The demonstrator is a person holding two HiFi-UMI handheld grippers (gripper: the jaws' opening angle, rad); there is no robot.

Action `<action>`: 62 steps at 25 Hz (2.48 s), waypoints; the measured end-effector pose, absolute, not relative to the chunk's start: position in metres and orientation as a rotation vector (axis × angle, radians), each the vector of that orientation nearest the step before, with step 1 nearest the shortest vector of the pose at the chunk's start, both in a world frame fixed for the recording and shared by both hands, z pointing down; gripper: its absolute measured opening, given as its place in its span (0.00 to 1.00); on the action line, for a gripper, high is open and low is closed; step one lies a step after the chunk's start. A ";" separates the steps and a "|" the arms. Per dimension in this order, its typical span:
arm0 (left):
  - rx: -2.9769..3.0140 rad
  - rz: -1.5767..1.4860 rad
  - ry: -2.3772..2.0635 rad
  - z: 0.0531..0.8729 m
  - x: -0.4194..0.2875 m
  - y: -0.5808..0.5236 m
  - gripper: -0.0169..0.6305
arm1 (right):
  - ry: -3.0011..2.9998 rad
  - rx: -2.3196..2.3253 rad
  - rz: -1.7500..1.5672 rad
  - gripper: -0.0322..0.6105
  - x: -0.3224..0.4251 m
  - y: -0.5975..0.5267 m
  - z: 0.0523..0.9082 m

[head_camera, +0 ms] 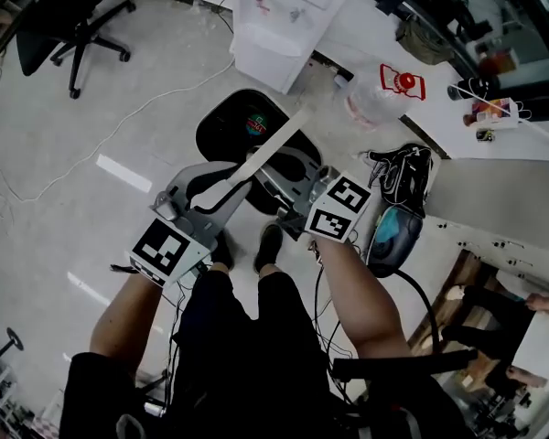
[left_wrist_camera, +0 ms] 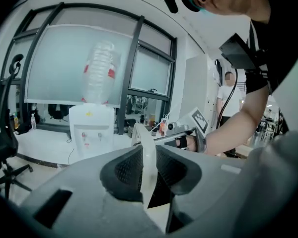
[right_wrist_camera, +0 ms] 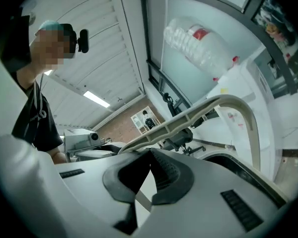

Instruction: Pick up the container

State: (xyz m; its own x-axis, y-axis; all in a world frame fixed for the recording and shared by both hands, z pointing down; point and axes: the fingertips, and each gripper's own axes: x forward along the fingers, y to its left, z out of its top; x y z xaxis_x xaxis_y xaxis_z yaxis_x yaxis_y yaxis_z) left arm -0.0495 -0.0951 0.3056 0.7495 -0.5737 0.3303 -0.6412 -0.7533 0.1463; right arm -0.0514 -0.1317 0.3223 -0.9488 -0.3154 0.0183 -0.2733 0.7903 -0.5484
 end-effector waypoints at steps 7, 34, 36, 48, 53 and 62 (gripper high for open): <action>2.785 0.337 -0.923 0.206 -0.044 -0.086 0.16 | 2.937 -0.496 -0.703 0.06 -0.046 -0.123 0.221; 2.860 0.091 -0.865 0.013 -0.054 -0.036 0.16 | 2.987 -0.528 -0.339 0.06 -0.060 -0.077 0.026; 2.855 0.089 -0.874 0.012 -0.056 -0.036 0.16 | 3.000 -0.531 -0.332 0.06 -0.062 -0.076 0.025; 2.866 0.034 -0.870 0.000 -0.049 -0.040 0.16 | 3.010 -0.532 -0.309 0.06 -0.056 -0.081 0.012; 2.869 0.027 -0.846 -0.001 -0.042 -0.042 0.17 | 3.003 -0.550 -0.331 0.06 -0.049 -0.084 0.012; 2.881 0.025 -0.821 0.005 -0.037 -0.038 0.17 | 3.014 -0.570 -0.293 0.06 -0.043 -0.079 0.017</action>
State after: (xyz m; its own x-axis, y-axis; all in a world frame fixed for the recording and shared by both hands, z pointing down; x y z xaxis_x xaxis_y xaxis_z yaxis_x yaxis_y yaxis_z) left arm -0.0370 -0.0381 0.0054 0.8505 -0.5230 0.0560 -0.5255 -0.8400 0.1349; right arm -0.0435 -0.0791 0.0175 -0.9297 -0.3675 -0.0237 -0.3561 0.9135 -0.1969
